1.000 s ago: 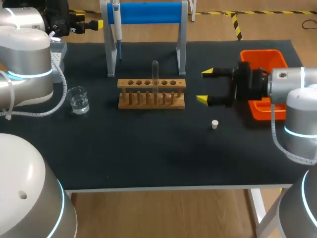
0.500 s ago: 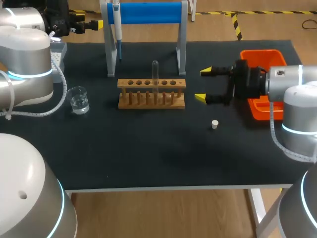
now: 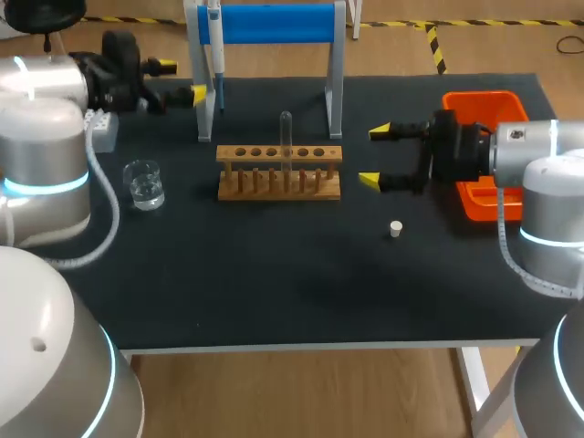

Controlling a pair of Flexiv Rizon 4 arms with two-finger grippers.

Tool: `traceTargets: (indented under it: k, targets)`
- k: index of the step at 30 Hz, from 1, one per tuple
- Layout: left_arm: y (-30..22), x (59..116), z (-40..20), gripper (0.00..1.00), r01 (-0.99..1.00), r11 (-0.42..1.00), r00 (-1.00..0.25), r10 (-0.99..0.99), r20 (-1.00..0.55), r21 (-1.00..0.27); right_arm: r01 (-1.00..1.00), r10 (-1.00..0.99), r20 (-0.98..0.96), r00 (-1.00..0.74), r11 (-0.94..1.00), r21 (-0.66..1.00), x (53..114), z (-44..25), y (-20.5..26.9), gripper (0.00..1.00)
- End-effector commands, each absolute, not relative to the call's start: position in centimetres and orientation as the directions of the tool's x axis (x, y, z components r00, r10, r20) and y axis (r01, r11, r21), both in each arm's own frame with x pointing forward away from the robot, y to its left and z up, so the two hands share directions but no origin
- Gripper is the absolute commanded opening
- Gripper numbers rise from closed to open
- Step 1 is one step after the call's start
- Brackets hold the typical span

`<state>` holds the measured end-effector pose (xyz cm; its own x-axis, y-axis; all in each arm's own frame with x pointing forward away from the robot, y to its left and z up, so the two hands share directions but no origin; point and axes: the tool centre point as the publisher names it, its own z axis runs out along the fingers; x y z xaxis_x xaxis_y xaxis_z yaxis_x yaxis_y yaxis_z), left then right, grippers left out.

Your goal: Invert the test tube, pick up the pipette, mount the tip to pipette, aspirate from beaker and dispense into the tube, eject the tip, return the pipette, and cap with the stopper.

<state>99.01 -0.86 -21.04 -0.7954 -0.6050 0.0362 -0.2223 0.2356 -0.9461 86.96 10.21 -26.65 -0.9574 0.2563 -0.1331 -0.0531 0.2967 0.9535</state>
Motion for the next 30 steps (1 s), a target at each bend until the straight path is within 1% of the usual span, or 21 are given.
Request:
traceTargets:
  k: [1,7,14,21,23,30]
  targets:
    - [-0.5,93.9,-21.4,1.0,-0.157,0.216,-0.815,-0.579,0.003,-0.964,-0.053,0.258,-0.134,-0.957,0.297,0.953,86.9,-26.7,10.2,1.0]
    - [-1.6,90.9,-22.3,1.0,-0.119,0.261,-0.852,-0.522,-0.037,-0.958,-0.053,0.258,-0.134,-0.957,0.297,0.953,86.9,-26.7,10.2,1.0]
    - [-2.3,88.6,-23.5,1.0,-0.124,0.286,-0.873,-0.487,-0.032,-0.95,-0.053,0.258,-0.134,-0.957,0.297,0.953,86.9,-26.7,10.2,1.0]
    - [-2.8,87.9,-24.2,1.0,-0.136,0.301,-0.883,-0.469,-0.023,-0.944,-0.053,0.258,-0.134,-0.957,0.297,0.953,86.9,-26.7,10.2,1.0]
    - [-2.7,87.8,-24.3,1.0,-0.158,0.277,-0.88,-0.475,0.008,-0.948,-0.053,0.258,-0.134,-0.957,0.297,0.953,86.9,-26.7,10.2,1.0]
    - [-2.7,87.8,-24.3,1.0,-0.158,0.277,-0.88,-0.475,0.008,-0.948,-0.053,0.258,-0.134,-0.957,0.297,0.953,86.9,-26.7,10.2,1.0]
